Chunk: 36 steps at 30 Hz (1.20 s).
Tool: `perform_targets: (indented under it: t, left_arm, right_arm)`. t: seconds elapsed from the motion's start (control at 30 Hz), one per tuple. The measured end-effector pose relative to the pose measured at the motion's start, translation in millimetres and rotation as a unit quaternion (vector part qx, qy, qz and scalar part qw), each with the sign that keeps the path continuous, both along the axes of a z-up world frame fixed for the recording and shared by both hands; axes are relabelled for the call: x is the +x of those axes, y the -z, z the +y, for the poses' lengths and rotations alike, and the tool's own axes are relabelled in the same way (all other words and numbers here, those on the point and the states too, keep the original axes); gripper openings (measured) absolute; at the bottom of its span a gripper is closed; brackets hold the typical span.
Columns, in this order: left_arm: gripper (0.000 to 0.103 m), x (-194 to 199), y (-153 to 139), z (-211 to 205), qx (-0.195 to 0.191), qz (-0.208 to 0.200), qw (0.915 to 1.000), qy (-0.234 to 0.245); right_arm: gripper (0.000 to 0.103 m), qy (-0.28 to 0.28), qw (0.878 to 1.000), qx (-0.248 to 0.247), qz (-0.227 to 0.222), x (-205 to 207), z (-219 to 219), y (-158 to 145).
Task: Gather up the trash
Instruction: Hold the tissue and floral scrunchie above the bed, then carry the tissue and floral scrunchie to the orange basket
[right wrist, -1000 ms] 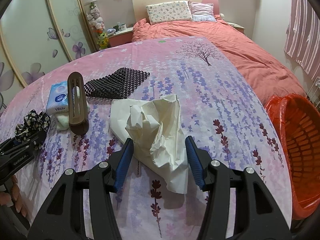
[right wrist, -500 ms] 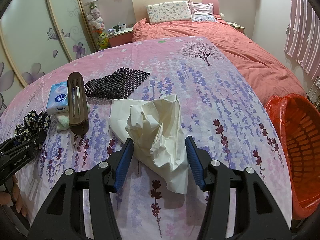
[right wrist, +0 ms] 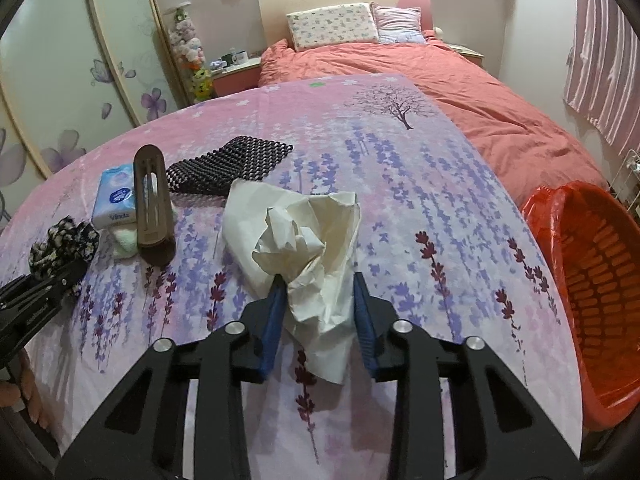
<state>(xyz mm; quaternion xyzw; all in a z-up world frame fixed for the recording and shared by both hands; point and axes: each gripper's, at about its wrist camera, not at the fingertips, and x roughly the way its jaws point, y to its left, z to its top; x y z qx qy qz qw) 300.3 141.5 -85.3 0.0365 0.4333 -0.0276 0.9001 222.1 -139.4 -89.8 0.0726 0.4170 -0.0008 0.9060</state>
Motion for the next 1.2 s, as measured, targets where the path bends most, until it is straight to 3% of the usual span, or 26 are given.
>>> perform_targets:
  t: [0.23, 0.47, 0.73, 1.2]
  left_arm:
    - [0.016, -22.4, -6.1, -1.0, -0.010, -0.015, 0.9998, 0.004]
    - [0.016, -47.7, -49.3, -9.1, -0.050, -0.042, 0.9979, 0.004]
    - [0.016, -72.8, -101.9, -77.2, -0.053, -0.093, 0.9922, 0.062]
    - [0.016, -83.9, -130.7, -171.1, -0.070, -0.112, 0.9827, 0.130]
  right_arm:
    - [0.030, -0.011, 0.999, 0.026, -0.036, -24.7, -9.4, -20.4]
    - [0.029, -0.001, 0.996, 0.035, -0.079, -54.5, -29.9, -54.8]
    - [0.029, 0.028, 0.992, 0.017, -0.121, -74.6, -51.7, -80.7]
    - [0.029, 0.072, 0.982, 0.017, -0.175, -96.7, -103.1, -105.0]
